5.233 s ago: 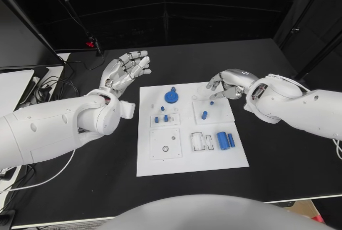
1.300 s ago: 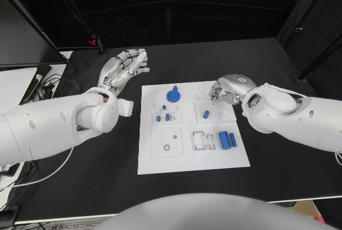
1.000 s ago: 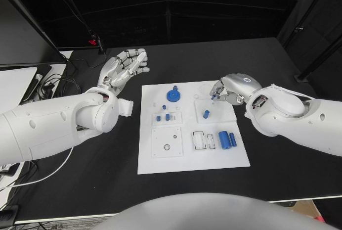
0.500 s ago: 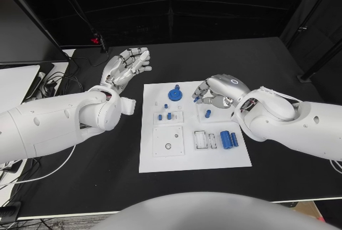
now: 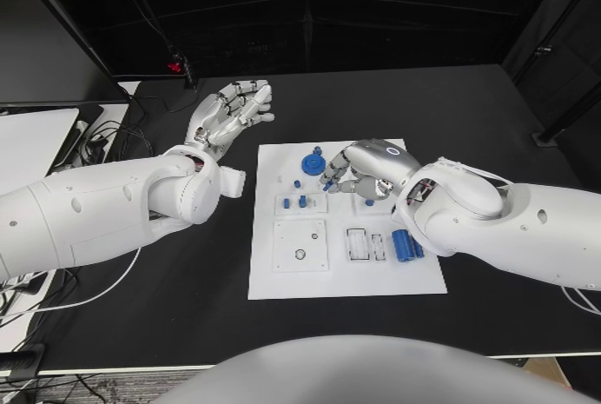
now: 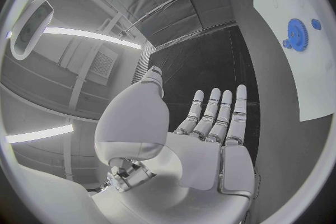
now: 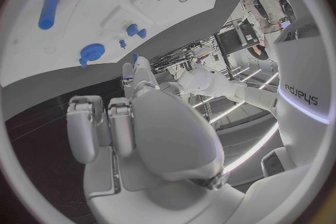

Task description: Assemble the parts on the task board

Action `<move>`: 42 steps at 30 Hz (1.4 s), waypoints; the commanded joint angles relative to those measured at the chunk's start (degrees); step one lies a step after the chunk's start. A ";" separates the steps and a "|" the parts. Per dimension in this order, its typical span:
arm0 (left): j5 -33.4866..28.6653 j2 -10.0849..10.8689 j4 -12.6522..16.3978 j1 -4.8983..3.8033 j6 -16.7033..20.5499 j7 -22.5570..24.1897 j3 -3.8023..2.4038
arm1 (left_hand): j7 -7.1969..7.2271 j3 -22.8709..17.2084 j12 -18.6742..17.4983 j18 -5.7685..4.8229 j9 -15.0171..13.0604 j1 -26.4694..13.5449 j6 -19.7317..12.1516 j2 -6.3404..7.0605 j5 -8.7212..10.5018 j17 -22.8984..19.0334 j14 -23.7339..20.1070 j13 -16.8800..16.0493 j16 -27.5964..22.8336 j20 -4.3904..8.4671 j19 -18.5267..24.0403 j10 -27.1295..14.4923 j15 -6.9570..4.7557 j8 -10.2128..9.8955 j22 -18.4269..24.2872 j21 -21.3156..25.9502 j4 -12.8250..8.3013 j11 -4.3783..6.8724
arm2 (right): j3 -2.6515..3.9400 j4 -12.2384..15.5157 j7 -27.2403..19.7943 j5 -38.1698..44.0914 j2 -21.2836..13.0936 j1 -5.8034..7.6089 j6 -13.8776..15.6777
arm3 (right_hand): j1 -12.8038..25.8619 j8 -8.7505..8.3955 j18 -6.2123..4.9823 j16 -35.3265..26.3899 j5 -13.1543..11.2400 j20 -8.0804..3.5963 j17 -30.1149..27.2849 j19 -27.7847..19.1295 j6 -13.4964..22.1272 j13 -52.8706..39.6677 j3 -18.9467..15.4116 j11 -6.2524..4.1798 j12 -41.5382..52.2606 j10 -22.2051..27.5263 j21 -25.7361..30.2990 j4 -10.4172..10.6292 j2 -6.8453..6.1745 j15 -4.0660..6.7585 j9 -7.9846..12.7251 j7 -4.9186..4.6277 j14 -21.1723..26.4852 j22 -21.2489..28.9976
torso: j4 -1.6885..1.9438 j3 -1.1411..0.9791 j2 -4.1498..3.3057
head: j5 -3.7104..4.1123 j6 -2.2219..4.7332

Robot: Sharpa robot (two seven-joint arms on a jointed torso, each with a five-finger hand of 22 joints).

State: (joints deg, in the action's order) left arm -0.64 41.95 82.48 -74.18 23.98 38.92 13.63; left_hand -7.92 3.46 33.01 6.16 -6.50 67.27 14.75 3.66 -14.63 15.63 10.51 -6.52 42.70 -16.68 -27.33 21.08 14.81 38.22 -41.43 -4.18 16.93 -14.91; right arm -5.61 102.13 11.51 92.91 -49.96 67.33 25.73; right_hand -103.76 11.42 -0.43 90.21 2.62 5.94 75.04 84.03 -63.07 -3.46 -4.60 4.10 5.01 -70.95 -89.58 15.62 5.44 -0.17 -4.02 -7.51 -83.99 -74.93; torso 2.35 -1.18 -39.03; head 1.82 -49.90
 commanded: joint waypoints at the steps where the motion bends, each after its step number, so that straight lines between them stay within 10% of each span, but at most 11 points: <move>1: -0.03 -0.13 -0.06 -0.07 -0.62 7.12 -0.06 | -9.11 -0.23 0.20 -0.91 0.09 -0.15 -0.39 -0.52 -0.20 -0.05 -0.36 0.07 0.22 0.13 -0.40 -0.41 0.10 0.33 0.07 0.03 0.03 -0.08 | -0.01 0.37 0.09 0.75 0.55 -0.65 -2.60 | -0.60 -0.25 0.26 -0.21 0.17 0.57 14.96 5.54 -0.22 0.02 0.40 0.19 -0.44 -0.30 0.09 0.04 -0.04 -0.36 0.00 -0.25 -6.01 -14.77 | -0.03 -0.01 0.04 | -0.46 -0.10; 20: -0.03 -0.26 -0.23 -0.01 -0.69 7.07 -0.06 | -9.12 -0.26 0.44 -0.91 0.17 -0.17 -0.48 -0.71 -0.23 -0.27 -0.43 0.14 0.44 0.14 -0.43 -0.57 0.11 0.45 0.14 0.01 0.02 -0.09 | -0.03 -0.40 0.76 6.89 3.39 -5.33 -6.72 | -0.78 -0.69 0.20 -0.21 0.18 0.70 14.96 5.41 0.03 0.01 0.75 0.31 -0.90 -0.25 0.24 -0.08 -0.22 -0.48 0.07 -0.40 -6.01 -14.67 | -0.12 -0.02 0.05 | -0.68 -0.10; 42: -0.03 0.35 -0.01 0.08 -0.80 6.76 -0.06 | -9.12 -0.31 0.63 -0.92 0.24 -0.18 -0.56 -0.95 -0.23 -0.44 -0.49 0.19 0.61 0.13 -0.45 -0.69 0.11 0.54 0.19 0.01 0.01 -0.09 | -0.02 -1.40 1.27 8.97 5.21 -6.47 -9.80 | -0.58 -1.14 0.11 -0.21 0.18 0.84 14.96 5.17 0.20 0.00 1.09 0.46 -1.28 -0.20 0.52 0.10 -0.25 -0.63 0.10 -0.50 -6.01 -14.51 | -0.14 -0.02 -0.04 | -0.04 -0.10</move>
State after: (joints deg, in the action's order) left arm -0.65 42.27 82.34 -74.02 23.74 38.92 13.63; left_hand -8.12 3.46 33.45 6.16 -6.31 67.04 14.54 3.42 -14.63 15.23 10.30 -6.38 42.92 -16.68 -27.32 20.86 15.02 38.51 -41.29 -4.18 16.93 -15.12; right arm -5.64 100.71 12.44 100.86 -44.85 60.83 17.36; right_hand -103.97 10.56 -0.42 90.35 2.49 6.36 75.09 84.02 -63.02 -3.45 -3.89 4.31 3.92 -71.15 -89.17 15.72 5.21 -0.42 -3.83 -7.66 -84.14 -74.91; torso 2.22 -1.17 -39.06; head 1.71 -49.99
